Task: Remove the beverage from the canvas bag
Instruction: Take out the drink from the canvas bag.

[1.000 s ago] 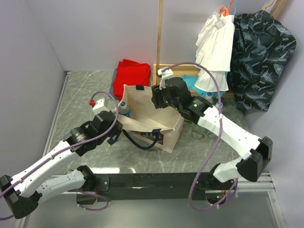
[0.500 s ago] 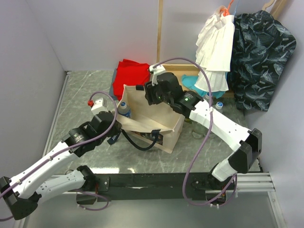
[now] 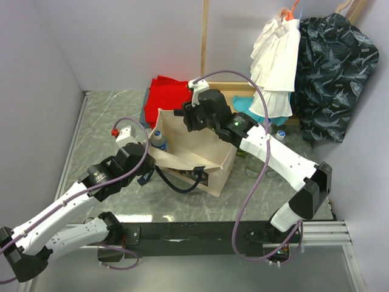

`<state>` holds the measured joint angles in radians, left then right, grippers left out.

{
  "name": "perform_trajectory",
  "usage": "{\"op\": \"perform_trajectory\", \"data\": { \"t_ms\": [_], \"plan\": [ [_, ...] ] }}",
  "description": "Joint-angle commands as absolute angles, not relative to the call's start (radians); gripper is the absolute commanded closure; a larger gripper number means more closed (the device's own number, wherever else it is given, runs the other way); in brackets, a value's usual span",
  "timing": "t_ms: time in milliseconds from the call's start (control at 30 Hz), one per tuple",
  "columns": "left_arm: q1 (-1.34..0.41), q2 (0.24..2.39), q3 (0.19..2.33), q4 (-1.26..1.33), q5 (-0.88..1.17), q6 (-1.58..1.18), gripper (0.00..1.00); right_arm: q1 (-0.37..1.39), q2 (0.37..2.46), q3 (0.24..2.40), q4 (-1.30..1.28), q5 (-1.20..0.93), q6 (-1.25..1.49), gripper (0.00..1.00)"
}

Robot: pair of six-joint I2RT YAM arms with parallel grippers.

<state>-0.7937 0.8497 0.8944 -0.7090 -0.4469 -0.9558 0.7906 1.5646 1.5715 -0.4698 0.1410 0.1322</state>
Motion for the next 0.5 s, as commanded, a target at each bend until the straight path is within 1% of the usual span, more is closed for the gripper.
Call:
{"op": "perform_trajectory", "data": {
  "t_ms": [0, 200, 367, 467],
  "plan": [
    [-0.796, 0.825, 0.903, -0.719, -0.476, -0.959, 0.82, 0.802, 1.589, 1.638, -0.471, 0.163, 0.114, 0.43],
    [-0.795, 0.825, 0.911, -0.742, -0.489, -0.96, 0.83, 0.801, 1.63, 1.687, -0.486, 0.15, 0.115, 0.42],
    [-0.796, 0.792, 0.891, -0.723, -0.483, -0.963, 0.82, 0.808, 1.673, 1.733, -0.514, 0.13, 0.11, 0.42],
    [-0.796, 0.792, 0.899, -0.742, -0.498, -0.969, 0.82, 0.811, 1.721, 1.804, -0.554, 0.118, 0.123, 0.42]
  ]
}}
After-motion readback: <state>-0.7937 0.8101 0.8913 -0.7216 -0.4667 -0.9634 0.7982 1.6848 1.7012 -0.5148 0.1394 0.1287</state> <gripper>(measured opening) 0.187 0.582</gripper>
